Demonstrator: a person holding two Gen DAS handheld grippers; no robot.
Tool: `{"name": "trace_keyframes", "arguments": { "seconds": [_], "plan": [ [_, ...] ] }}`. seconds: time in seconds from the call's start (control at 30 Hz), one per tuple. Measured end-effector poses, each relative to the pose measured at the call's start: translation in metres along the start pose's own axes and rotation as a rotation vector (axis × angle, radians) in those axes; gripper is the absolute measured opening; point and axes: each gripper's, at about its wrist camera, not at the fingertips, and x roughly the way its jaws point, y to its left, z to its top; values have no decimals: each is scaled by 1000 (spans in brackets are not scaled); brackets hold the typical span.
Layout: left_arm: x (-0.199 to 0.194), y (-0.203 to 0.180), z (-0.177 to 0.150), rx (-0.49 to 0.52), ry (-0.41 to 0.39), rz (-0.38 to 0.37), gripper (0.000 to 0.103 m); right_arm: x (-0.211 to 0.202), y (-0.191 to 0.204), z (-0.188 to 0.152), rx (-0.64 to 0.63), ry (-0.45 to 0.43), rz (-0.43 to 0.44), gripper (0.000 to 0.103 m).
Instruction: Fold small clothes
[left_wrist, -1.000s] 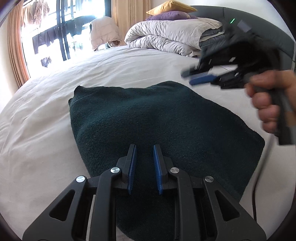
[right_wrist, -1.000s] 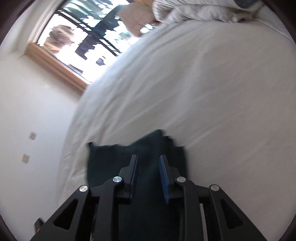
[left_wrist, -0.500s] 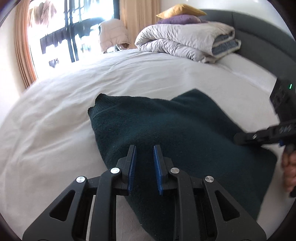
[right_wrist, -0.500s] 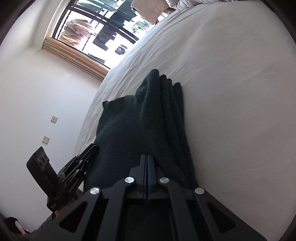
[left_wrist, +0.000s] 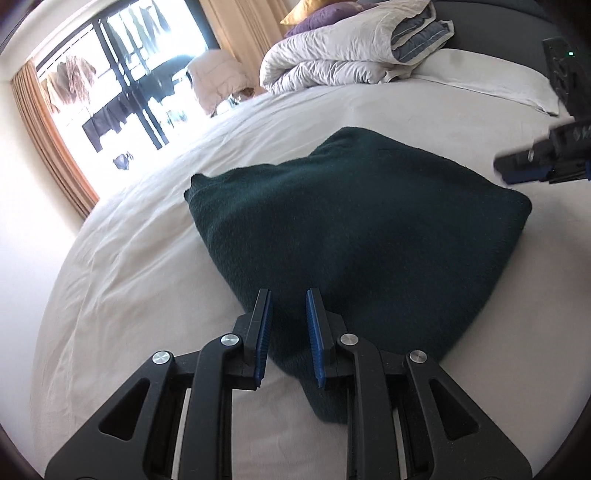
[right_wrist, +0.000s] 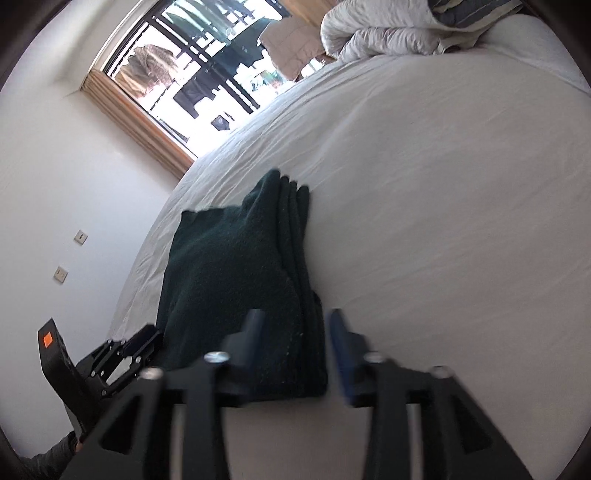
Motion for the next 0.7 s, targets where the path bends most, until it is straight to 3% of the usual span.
{"name": "trace_keyframes", "arguments": {
  "seconds": [0.07,0.23,0.33,0.4,0.47,0.7],
  "plan": [
    [-3,3,0,-28,23,-19,19,-3,1,11,17,-44,34,73],
    [-4,14,7,-79,62,-59,19,38,19,34,-9,66,69,73],
    [-8,24,7,-122,85,-92,21,67,11,40,38,148,75,73],
    [-10,29,9,-134,92,-93,32,82,6,39,62,199,81,73],
    [-13,36,8,-167,86,-101,69,88,9,39,48,201,94,74],
    [1,52,14,-262,119,-169,73,104,19,39,32,236,121,71]
  ]
}}
